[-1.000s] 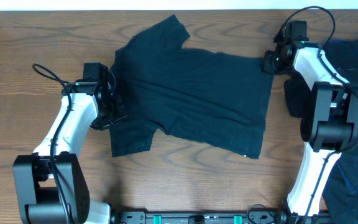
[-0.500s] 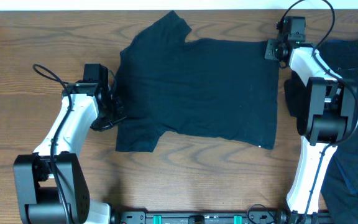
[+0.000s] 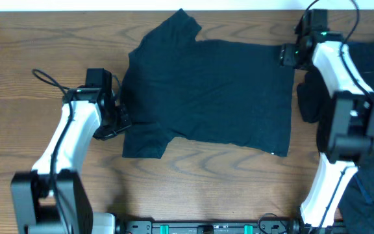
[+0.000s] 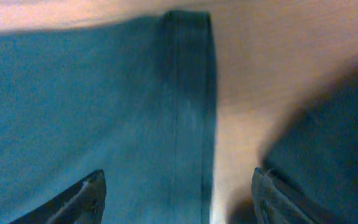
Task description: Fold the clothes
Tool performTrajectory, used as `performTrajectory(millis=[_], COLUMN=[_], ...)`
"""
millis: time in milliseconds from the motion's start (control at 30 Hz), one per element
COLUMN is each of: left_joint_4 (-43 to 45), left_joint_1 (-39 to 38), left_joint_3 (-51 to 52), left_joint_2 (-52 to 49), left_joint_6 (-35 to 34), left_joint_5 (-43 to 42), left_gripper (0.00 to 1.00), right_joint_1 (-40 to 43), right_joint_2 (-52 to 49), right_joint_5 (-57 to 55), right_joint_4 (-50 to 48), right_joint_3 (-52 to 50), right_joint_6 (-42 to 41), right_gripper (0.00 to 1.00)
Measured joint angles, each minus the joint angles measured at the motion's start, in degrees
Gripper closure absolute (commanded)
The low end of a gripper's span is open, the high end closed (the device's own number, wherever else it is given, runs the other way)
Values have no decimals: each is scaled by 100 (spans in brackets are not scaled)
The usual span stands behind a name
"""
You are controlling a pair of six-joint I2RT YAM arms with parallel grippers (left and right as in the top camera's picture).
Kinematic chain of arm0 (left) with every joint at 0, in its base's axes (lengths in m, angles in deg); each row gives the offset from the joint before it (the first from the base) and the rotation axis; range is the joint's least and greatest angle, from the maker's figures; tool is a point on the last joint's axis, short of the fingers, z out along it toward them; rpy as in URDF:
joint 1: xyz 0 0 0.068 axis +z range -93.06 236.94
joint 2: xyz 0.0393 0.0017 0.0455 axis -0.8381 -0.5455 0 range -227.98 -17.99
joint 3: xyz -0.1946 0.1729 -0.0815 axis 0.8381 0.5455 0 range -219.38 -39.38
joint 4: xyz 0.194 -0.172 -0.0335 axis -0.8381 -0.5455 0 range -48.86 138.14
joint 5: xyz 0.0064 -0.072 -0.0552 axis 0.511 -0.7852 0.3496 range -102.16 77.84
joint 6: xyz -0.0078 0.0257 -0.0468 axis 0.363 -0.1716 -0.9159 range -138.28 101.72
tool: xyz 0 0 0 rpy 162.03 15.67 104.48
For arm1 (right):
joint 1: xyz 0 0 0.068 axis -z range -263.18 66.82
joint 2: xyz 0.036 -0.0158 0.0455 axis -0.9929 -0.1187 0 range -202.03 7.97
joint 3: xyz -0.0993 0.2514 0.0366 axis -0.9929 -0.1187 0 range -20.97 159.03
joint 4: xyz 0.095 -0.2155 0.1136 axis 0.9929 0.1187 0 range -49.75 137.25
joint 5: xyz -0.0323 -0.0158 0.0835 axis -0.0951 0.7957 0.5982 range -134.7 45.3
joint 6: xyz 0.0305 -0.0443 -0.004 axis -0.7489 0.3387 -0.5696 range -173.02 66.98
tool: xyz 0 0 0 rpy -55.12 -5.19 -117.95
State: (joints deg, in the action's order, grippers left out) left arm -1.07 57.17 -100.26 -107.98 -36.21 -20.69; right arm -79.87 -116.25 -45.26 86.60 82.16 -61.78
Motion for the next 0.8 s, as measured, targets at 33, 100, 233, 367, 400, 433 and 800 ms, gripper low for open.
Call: performTrajectory(millis=[33, 100, 233, 367, 400, 433, 800], left_joint_4=[-2, -11, -247, -350, -343, -330, -127], left_joint_1=[-11, -68, -203, -269, -271, -271, -271], left_joint_3=[0, 2, 0, 7, 11, 13, 63], left_joint_2=[140, 498, 973, 962, 951, 949, 946], left_joint_6=[-2, -2, -26, -26, -26, -26, -46], left_joint_5=[0, 0, -2, -2, -2, -2, 0], left_gripper=[89, 84, 83, 83, 83, 83, 72], right_joint_1=[0, 0, 2, 0, 0, 0, -481], right_joint_2=[302, 798, 1602, 1845, 1840, 1838, 1840], right_joint_5=[11, 20, 199, 389, 420, 439, 866], right_joint_4=[247, 634, 1589, 2680, 2879, 2999, 3101], right_joint_3=[2, 31, 144, 162, 122, 66, -2253], right_joint_6=[-55, -175, -479, -728, -772, -813, -1016], right_gripper=[27, 27, 32, 34, 34, 34, 41])
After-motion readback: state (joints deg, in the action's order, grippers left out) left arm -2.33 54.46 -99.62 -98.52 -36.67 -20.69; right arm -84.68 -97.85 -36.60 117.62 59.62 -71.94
